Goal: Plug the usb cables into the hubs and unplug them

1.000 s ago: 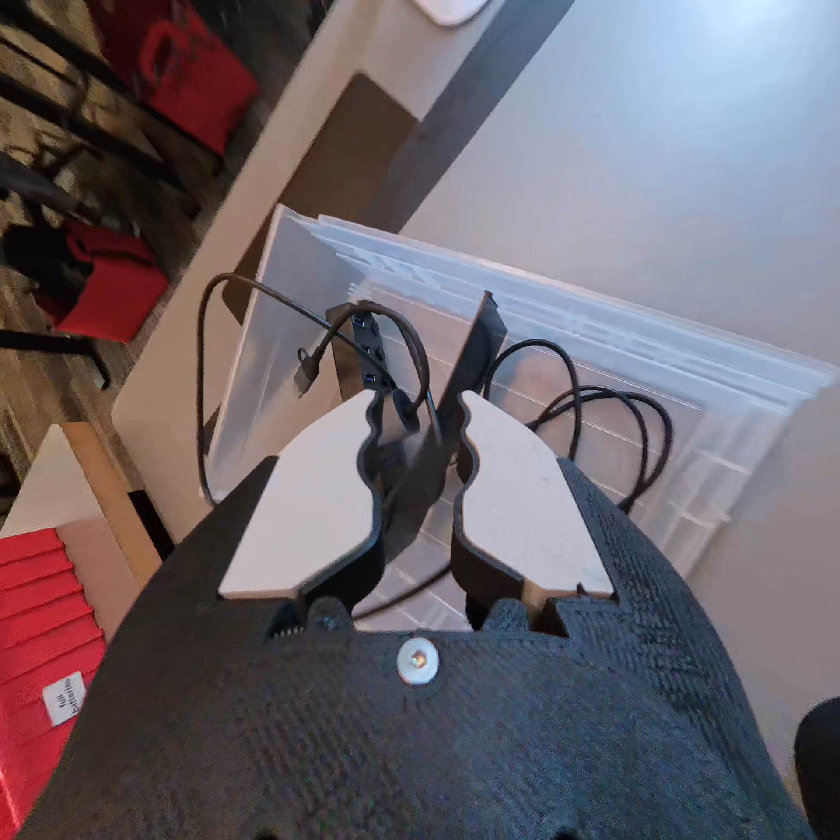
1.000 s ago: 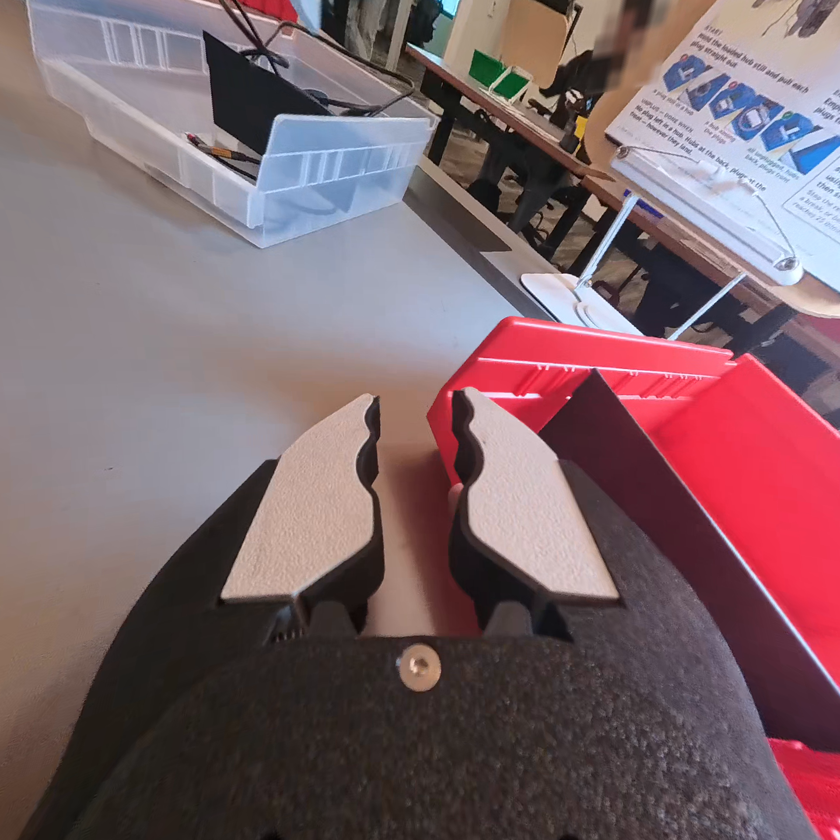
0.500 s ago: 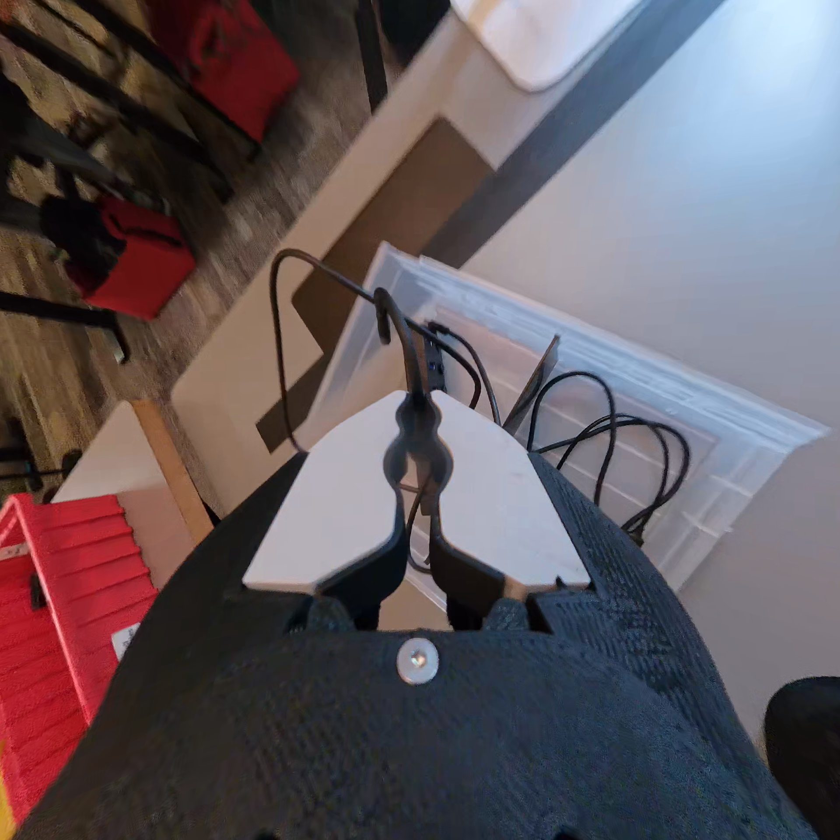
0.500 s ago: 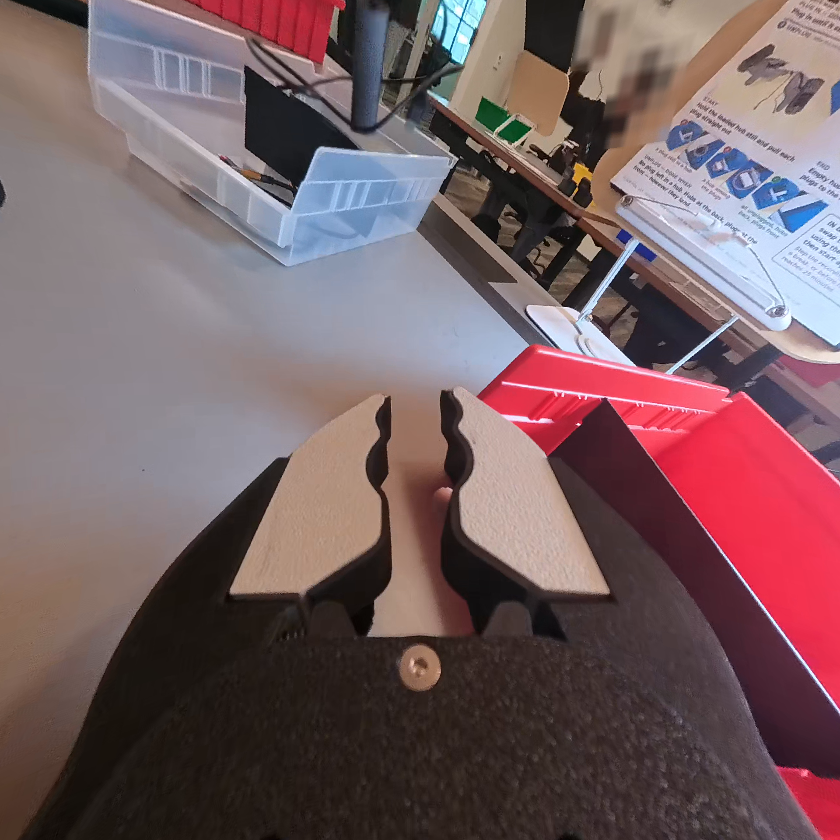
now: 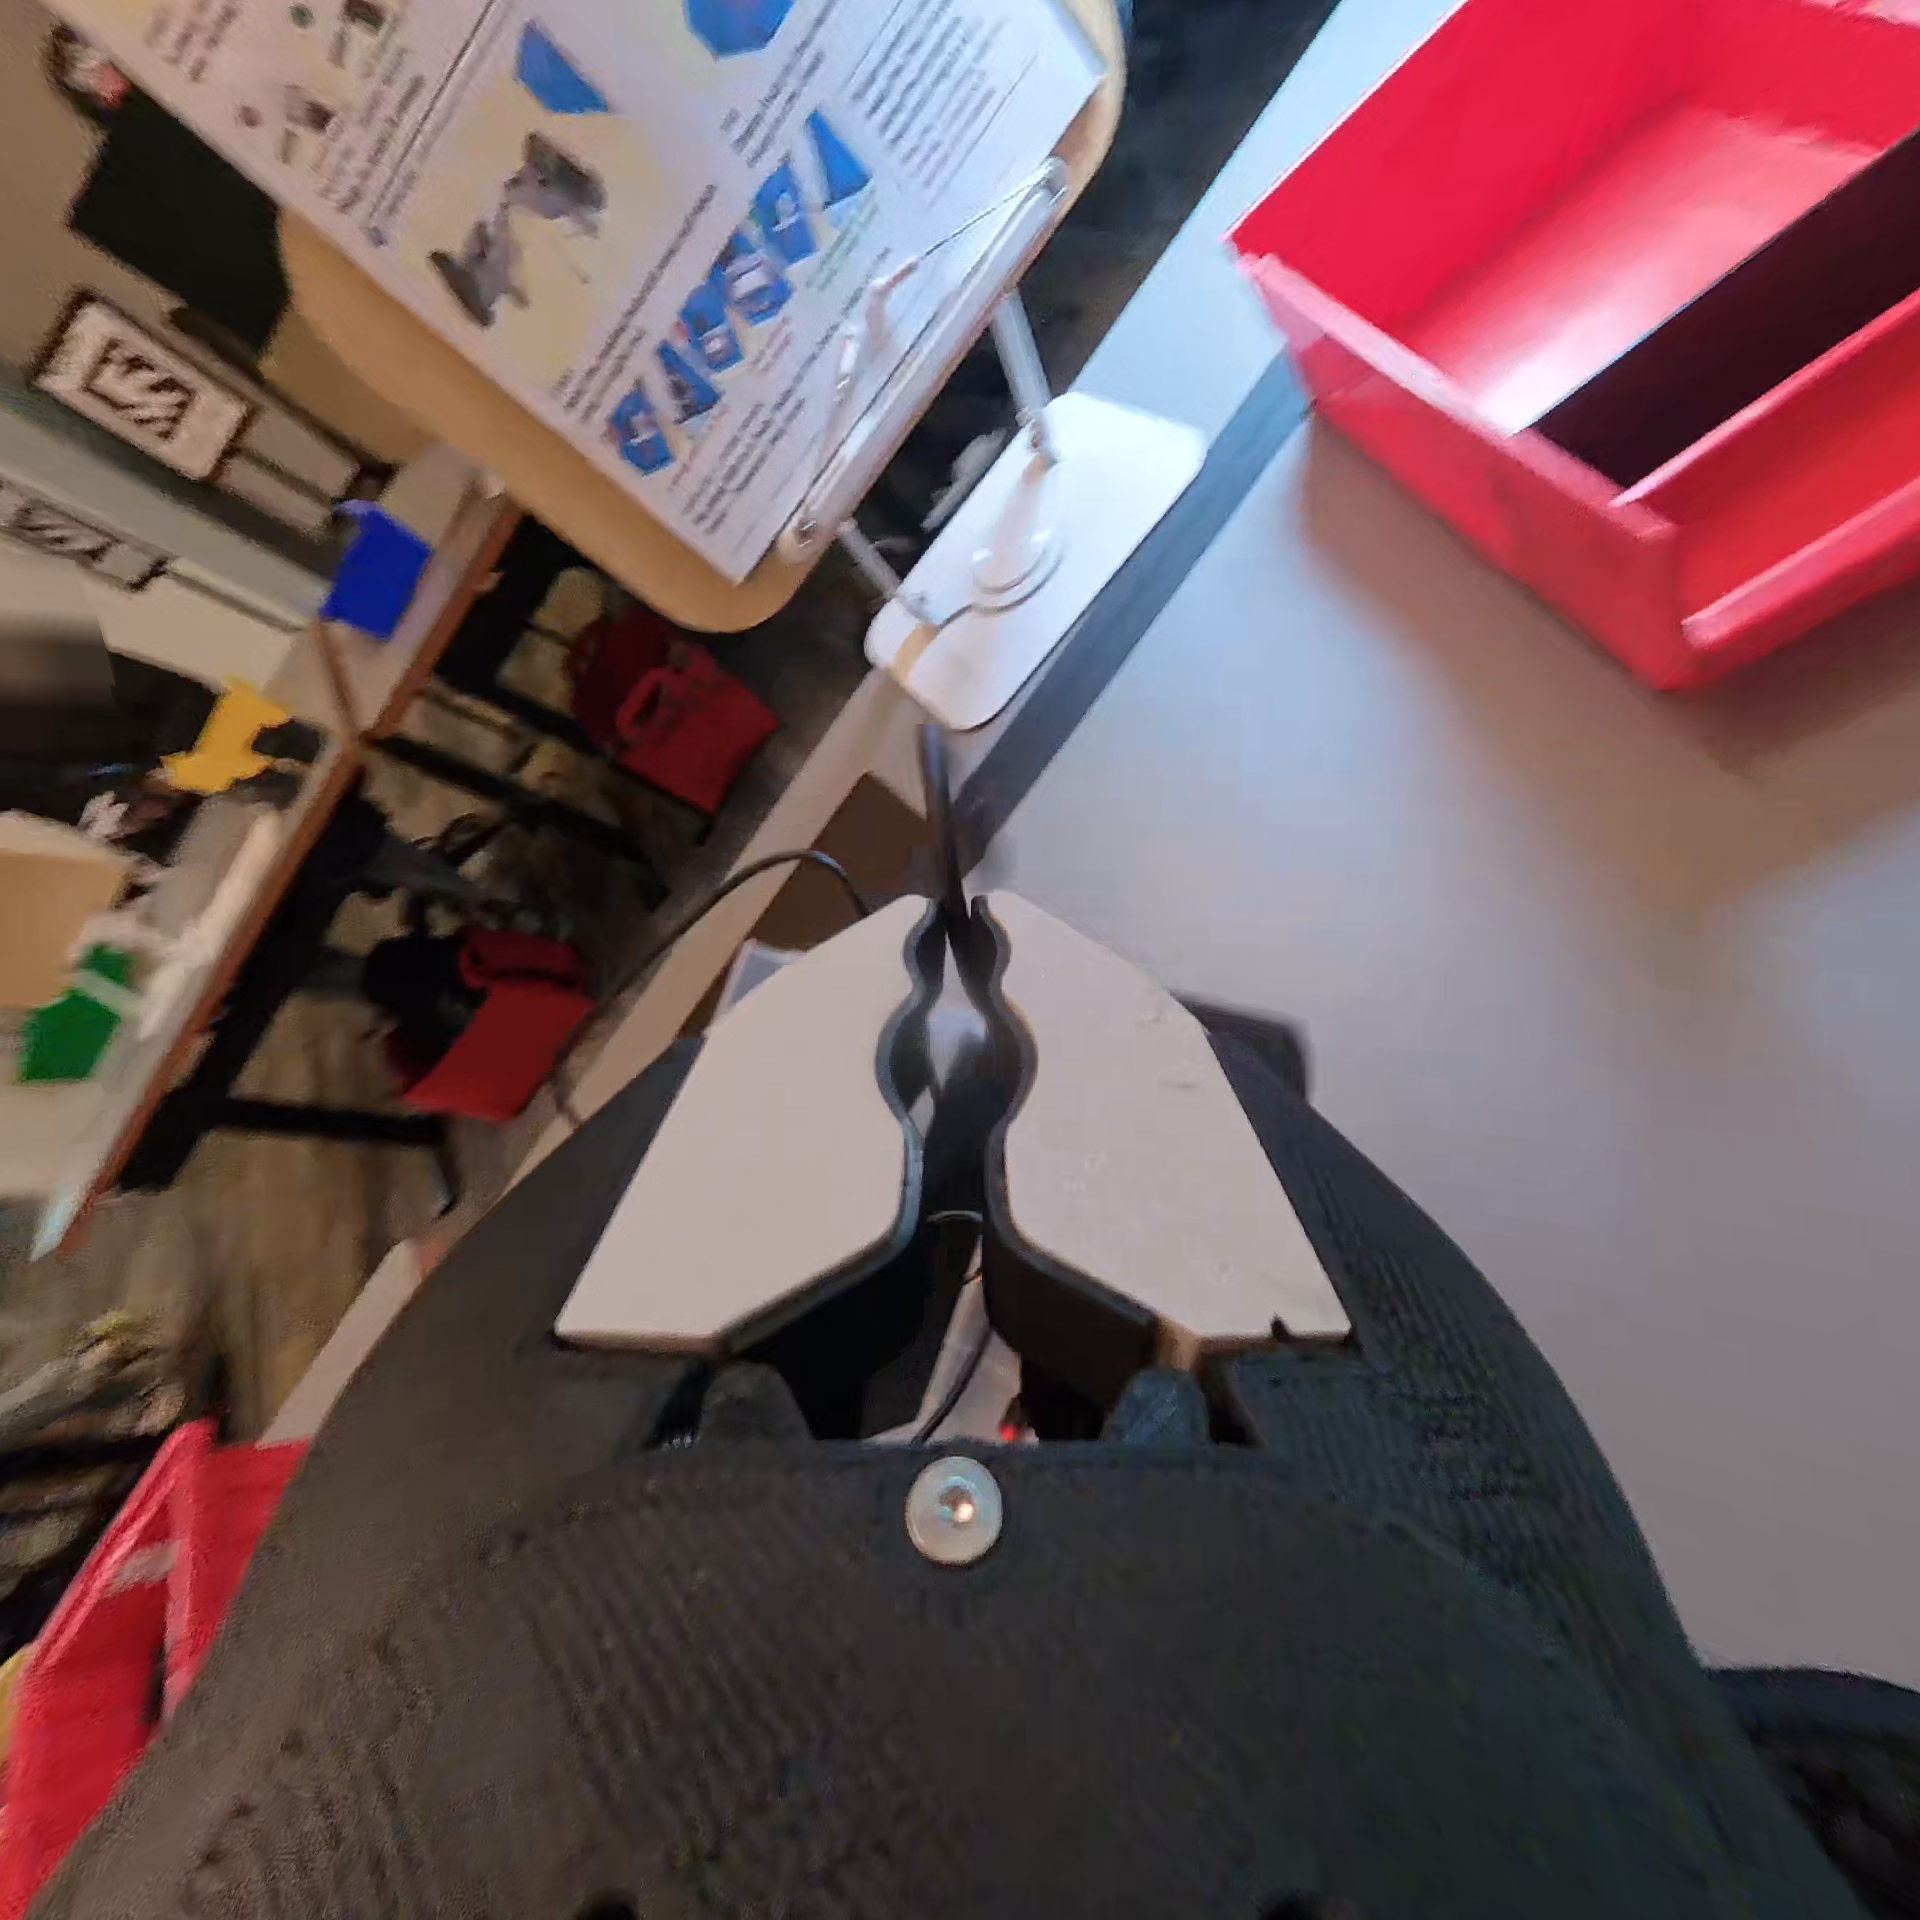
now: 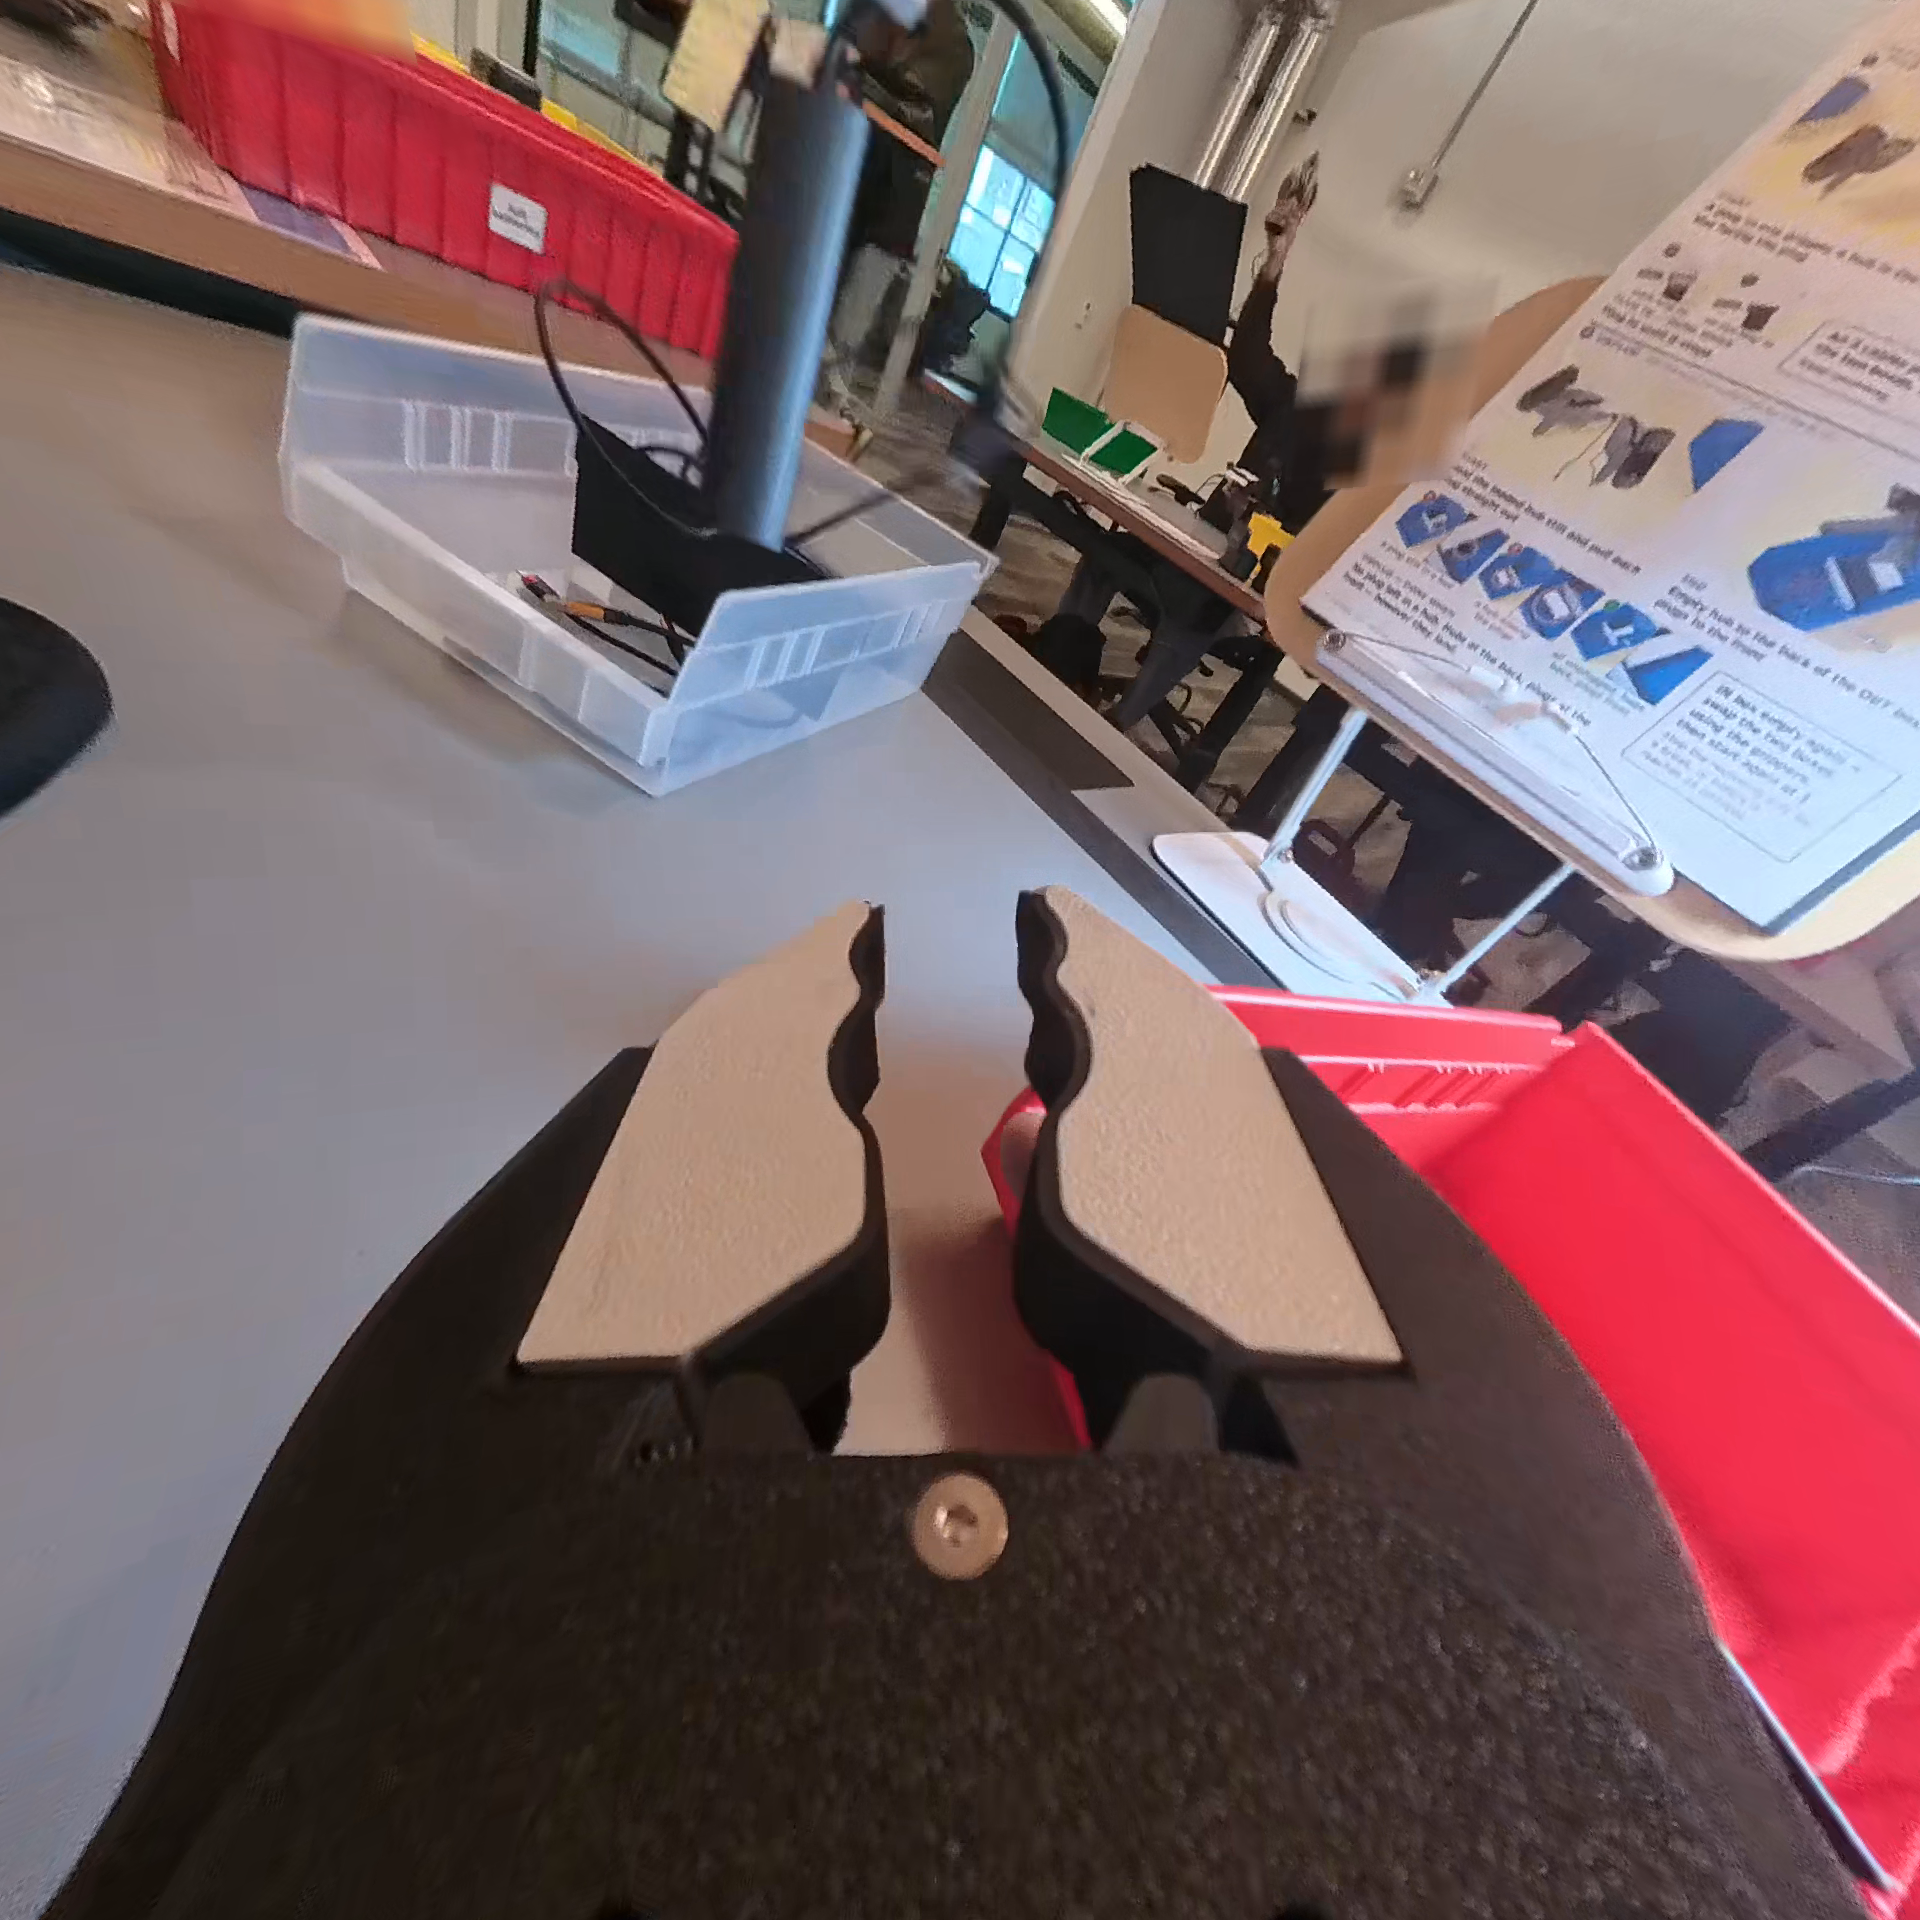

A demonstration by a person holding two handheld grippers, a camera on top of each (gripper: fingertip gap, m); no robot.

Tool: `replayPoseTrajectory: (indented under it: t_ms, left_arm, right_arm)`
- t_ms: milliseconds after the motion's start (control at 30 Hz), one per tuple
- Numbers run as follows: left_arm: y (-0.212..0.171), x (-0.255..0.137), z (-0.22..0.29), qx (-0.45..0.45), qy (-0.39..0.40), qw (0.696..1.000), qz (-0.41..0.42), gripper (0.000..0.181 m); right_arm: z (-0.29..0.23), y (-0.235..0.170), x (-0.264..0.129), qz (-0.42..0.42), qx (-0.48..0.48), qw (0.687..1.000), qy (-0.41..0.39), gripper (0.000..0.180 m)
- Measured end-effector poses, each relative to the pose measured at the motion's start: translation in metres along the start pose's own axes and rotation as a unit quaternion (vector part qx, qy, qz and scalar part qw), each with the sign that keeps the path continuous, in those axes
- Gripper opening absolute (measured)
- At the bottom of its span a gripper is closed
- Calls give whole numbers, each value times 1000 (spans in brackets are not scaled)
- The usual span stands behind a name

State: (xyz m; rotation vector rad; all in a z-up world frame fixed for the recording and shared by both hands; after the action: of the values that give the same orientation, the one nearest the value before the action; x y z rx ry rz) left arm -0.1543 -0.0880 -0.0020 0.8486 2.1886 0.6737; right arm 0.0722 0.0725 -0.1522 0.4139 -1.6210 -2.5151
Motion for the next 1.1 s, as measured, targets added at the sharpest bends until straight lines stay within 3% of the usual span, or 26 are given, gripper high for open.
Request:
replayPoseTrajectory:
  t_ms: [200,333,567,733,833,933,1033,1100]
  left_arm:
    - [-25,35,-27,86,93,981,-149,4]
    - [-32,37,-38,85,68,982,-153,4]
    - [-24,22,-20,52,-2,994,-97,4]
    - [-4,7,21,74,-45,995,-47,4]
    - [13,-2,51,99,-78,992,-20,4]
    - [26,-7,86,113,-137,984,2,4]
    - [32,-12,121,124,-205,971,28,4]
    - [31,-13,134,129,-226,965,33,4]
  right_arm:
    - [-5,-14,4,-15,11,1000,21,24]
    - [-2,-15,1,-9,16,1000,18,24]
    - [0,-2,3,0,9,1000,13,29]
    - [6,34,15,-48,-4,998,42,60]
    - [13,66,24,-53,-16,998,42,65]
    - [8,85,38,-91,-2,993,77,61]
    - [-6,66,58,-196,-27,971,135,49]
    - [-19,49,64,-201,-37,960,191,37]
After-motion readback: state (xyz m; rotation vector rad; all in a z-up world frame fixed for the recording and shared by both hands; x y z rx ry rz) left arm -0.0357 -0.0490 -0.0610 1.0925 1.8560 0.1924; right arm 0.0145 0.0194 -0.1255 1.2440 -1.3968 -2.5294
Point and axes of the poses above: each gripper's, where its closed fingertips meet, x out along the fingers, y out of its top, z = x × y across the jaws, the point moved 8 cm from there along -x, back along the fingers, and after that the axes turned 8 degrees about y, right-handed, at the moved point
